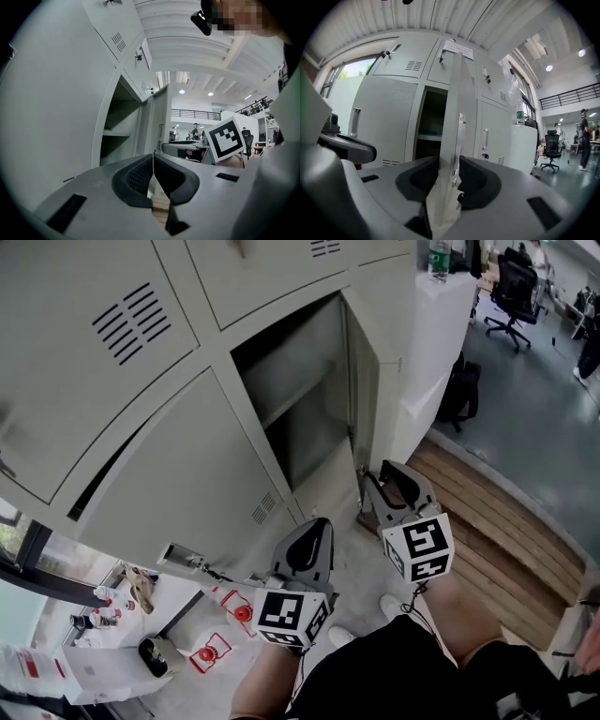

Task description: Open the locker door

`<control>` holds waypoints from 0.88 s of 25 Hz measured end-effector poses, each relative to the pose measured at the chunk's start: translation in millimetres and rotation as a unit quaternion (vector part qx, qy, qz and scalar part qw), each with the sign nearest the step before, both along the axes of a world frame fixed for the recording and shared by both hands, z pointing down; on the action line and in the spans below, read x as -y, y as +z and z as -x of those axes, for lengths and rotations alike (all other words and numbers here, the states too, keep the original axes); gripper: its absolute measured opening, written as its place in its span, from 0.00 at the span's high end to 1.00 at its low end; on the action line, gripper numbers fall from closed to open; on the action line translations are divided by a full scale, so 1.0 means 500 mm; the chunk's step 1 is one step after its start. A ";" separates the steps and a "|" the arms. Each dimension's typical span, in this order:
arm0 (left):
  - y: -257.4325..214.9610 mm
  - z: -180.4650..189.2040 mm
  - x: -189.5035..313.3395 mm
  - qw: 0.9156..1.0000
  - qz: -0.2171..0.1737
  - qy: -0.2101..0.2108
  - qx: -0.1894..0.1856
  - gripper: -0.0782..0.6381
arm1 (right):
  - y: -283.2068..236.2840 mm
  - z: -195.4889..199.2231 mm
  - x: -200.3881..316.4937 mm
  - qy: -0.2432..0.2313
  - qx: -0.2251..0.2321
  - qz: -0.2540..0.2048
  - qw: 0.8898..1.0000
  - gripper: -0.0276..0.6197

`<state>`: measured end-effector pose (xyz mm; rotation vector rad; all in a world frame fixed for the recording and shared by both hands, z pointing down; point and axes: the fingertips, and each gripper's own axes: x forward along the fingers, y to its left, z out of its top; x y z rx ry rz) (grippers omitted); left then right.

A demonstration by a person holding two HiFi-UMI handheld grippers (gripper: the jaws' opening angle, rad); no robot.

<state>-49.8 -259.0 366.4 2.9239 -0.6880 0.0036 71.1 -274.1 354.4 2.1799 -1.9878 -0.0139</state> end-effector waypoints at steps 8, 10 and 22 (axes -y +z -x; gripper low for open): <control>0.001 -0.049 -0.025 1.000 0.001 0.017 0.002 0.86 | 0.002 -0.089 -0.048 0.038 0.006 -0.004 0.999 0.72; -0.001 -0.062 -0.028 1.000 0.001 0.019 0.003 0.86 | 0.002 -0.122 -0.056 0.052 0.009 -0.005 0.999 0.73; -0.007 -0.162 -0.032 1.000 -0.001 0.010 0.009 0.86 | 0.002 -0.273 -0.067 0.064 0.029 -0.002 0.998 0.74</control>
